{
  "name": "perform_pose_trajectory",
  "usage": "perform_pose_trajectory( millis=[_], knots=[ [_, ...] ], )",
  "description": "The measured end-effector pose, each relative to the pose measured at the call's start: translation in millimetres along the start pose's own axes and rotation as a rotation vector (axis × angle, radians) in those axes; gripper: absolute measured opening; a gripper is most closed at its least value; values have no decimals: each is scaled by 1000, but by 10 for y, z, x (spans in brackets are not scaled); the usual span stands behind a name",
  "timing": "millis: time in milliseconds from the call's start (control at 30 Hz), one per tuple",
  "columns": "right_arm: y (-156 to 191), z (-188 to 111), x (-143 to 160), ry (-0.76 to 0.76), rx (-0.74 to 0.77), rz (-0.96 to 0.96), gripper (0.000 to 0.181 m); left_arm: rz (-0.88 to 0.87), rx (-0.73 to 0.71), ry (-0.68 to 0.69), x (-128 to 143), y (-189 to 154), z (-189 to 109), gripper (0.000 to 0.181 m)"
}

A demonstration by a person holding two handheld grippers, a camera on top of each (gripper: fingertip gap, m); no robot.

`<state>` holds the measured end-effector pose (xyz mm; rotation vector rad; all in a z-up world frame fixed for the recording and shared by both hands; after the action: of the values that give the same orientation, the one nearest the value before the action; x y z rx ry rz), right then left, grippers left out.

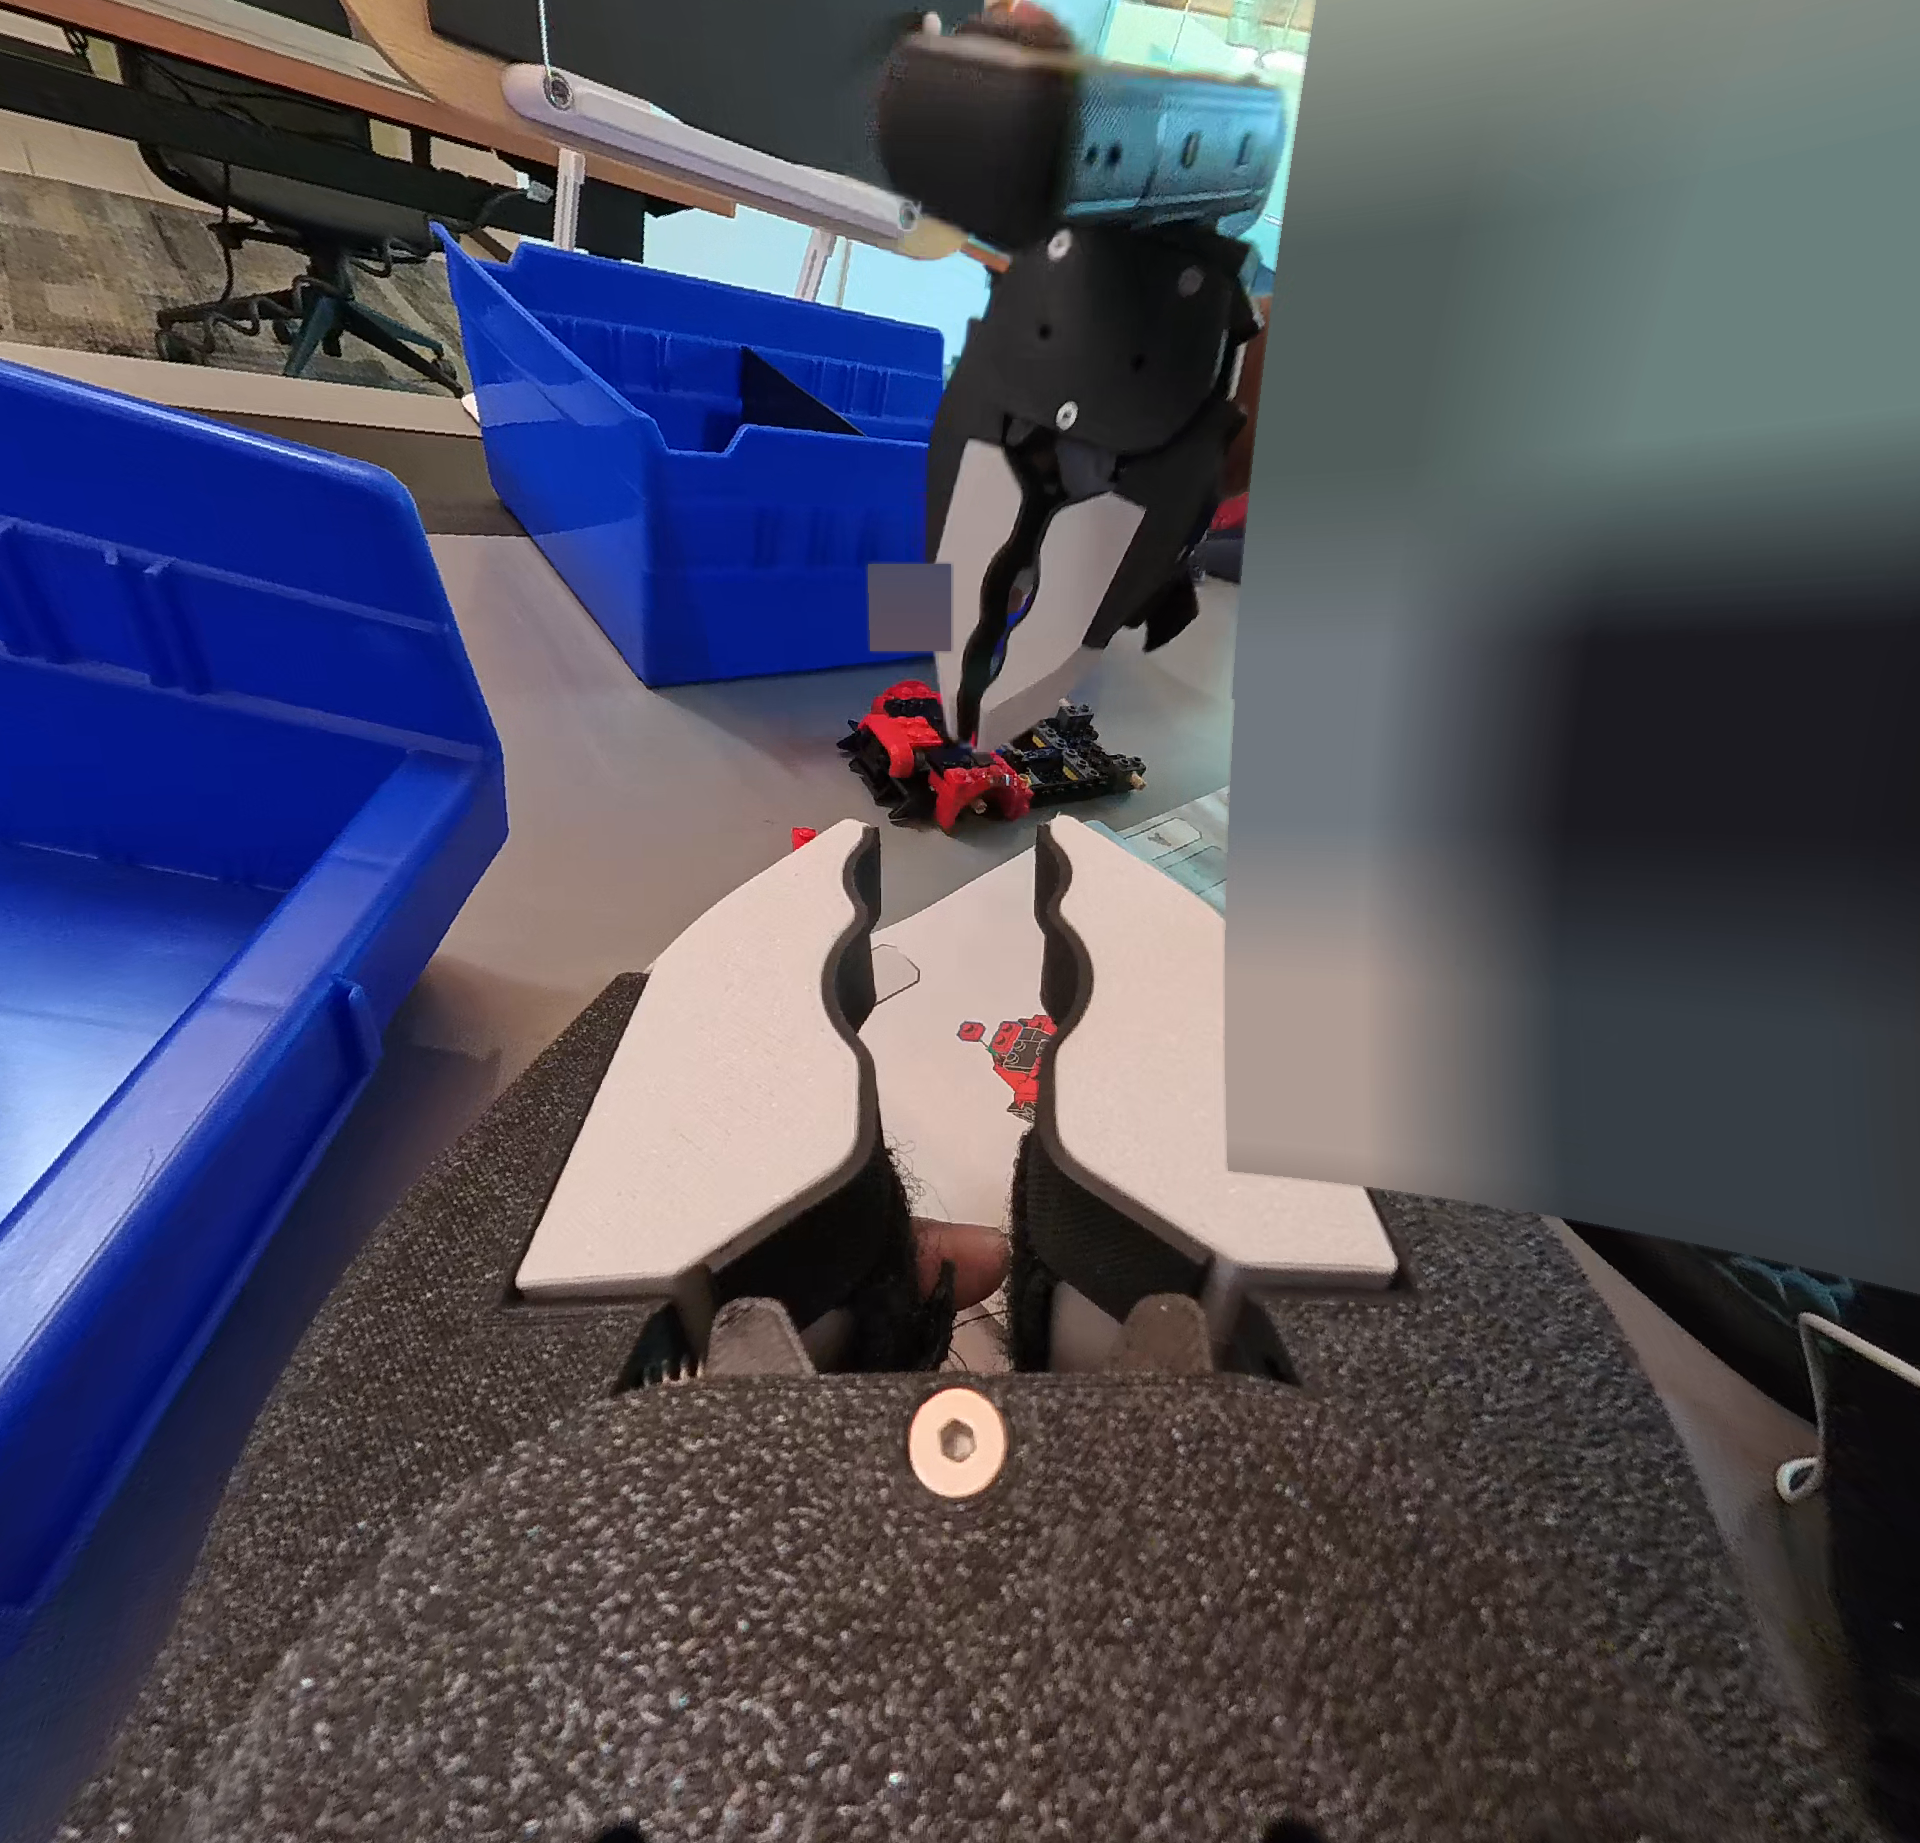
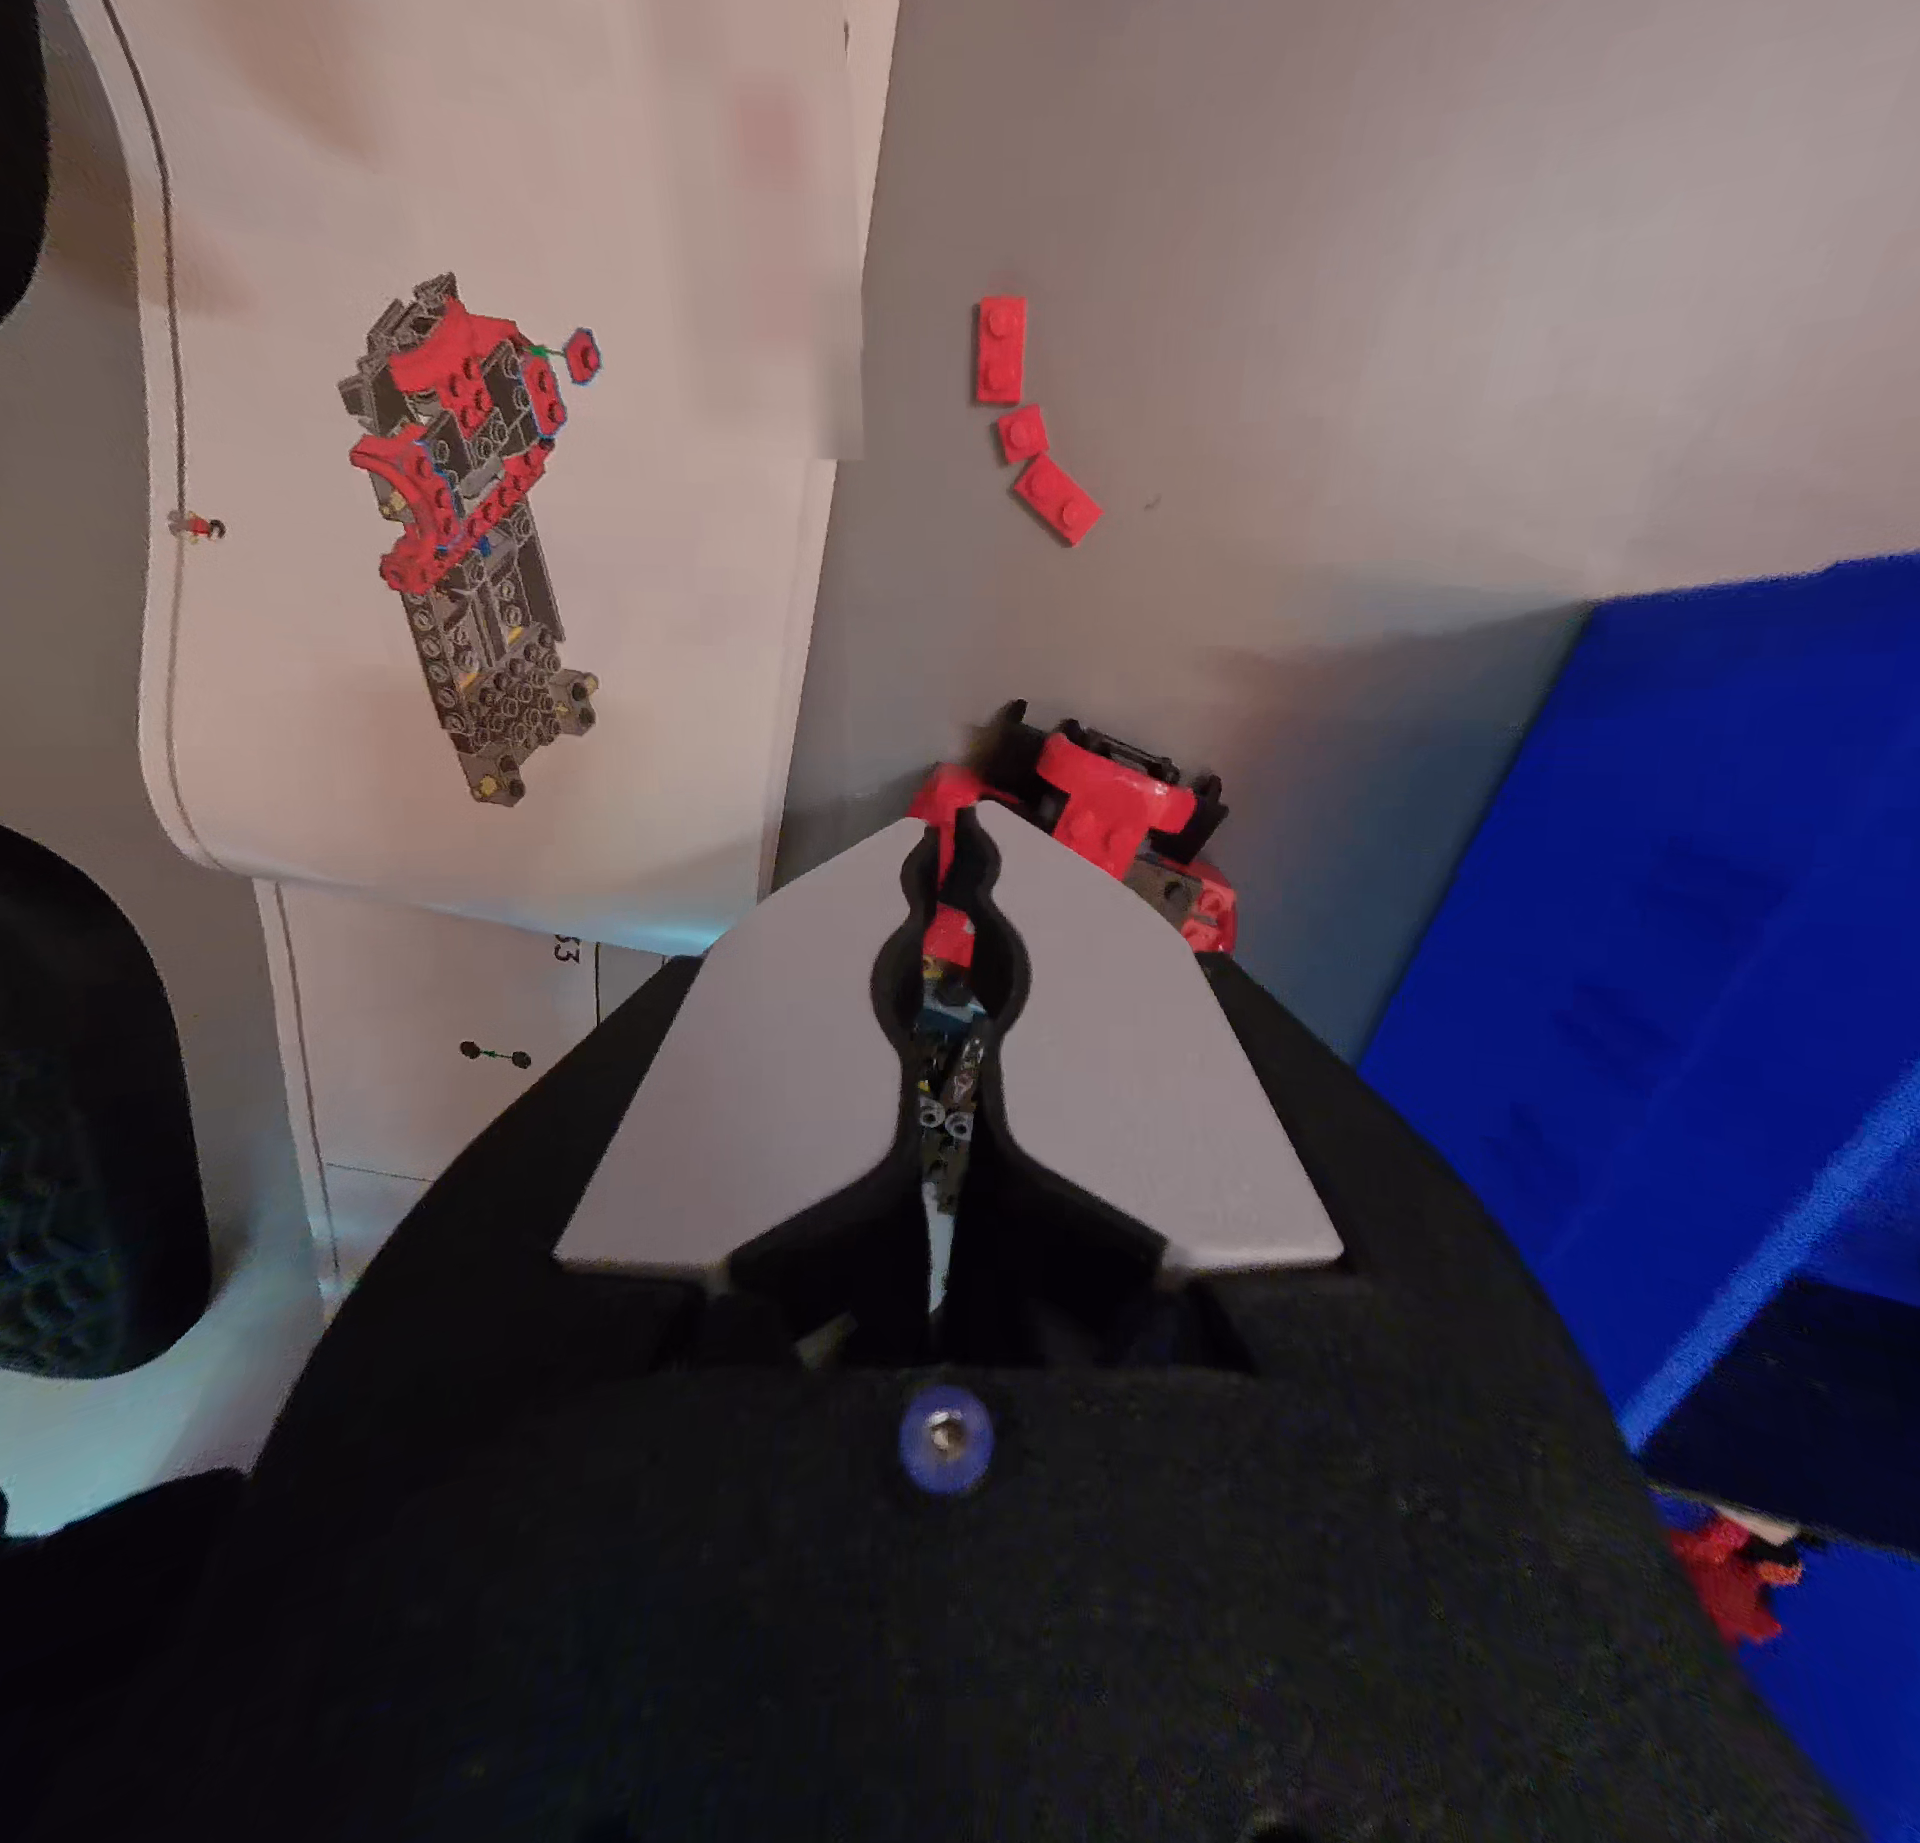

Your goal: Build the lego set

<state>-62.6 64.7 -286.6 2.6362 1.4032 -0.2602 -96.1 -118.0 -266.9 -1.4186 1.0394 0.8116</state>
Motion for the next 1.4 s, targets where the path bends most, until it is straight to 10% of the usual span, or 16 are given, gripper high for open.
perform_pose_trajectory(
  millis=[300,800,1033,1233,1400],
  knots=[
    [69,-315,458,-189,230,299,73,8,-3,13,7,-5,10,28],
    [69,187,563,-359,286,398,74,145,130,150,-23,-187,119,27],
    [24,199,570,-386,287,380,65,240,128,466,-113,-126,372,60],
    [32,203,571,-384,283,365,65,352,219,533,-289,-142,728,0],
    [29,205,570,-380,280,355,65,562,289,673,-128,18,1156,0]
  ],
)
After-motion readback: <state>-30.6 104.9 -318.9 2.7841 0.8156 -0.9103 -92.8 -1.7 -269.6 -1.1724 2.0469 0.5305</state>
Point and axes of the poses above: each gripper's, where its closed fingertips meet, z out along the fingers, x out of its underside, y = z × x across the jaws, the point moved 5 cm from there along -z, back along the fingers, and after that the axes turned 6 degrees about -z, right-handed, at the moved point
